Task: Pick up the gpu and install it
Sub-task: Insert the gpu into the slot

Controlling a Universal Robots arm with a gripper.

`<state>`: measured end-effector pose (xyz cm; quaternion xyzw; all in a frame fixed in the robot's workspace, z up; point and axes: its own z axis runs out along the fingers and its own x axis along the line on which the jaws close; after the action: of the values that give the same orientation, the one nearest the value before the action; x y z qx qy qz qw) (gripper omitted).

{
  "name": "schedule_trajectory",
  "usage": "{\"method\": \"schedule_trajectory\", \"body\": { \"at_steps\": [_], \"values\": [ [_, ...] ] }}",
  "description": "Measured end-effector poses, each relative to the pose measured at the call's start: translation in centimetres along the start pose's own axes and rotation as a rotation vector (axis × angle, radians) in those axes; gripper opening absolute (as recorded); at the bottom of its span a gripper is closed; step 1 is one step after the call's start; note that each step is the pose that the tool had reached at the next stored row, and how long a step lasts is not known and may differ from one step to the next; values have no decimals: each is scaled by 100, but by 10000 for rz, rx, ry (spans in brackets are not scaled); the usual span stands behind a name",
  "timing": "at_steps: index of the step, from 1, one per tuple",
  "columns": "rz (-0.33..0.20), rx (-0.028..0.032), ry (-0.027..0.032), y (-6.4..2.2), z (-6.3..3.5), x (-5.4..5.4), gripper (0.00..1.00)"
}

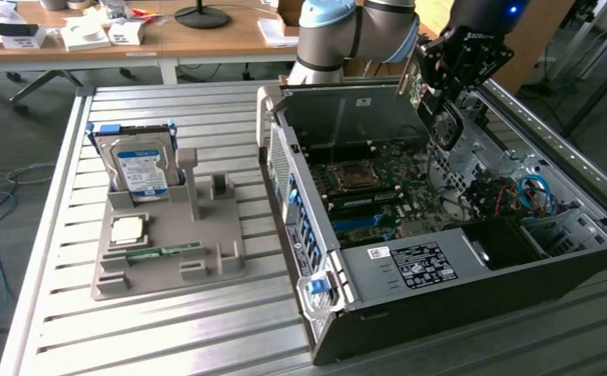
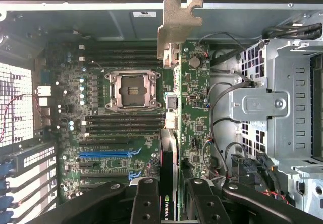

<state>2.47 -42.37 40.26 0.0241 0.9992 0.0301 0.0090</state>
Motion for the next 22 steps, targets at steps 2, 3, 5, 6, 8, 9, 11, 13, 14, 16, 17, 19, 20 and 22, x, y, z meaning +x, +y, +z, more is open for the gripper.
{"method": "schedule_trajectory", "body": {
  "at_steps": [2,3,5,6,8,9,11,13,14,16,17,19,20,22],
  "values": [
    [-5,0,0,0,0,0,26],
    [-20,0,1,0,0,0,26],
    [-88,-1,5,0,0,0,26],
    [-160,-3,10,0,0,0,26],
    [-372,-7,22,0,1,0,26],
    [-490,-9,29,0,1,0,26],
    [-765,-8,46,0,0,0,26],
    [-1069,0,65,-1,0,0,26],
    [-1227,4,73,-1,1,0,26],
    [-1544,16,92,0,1,0,26],
    [-1720,24,103,0,1,0,26],
    [-2047,37,123,0,1,0,26],
    [-2211,42,133,0,2,0,26],
    [-2537,54,152,0,2,0,26]
  ]
}}
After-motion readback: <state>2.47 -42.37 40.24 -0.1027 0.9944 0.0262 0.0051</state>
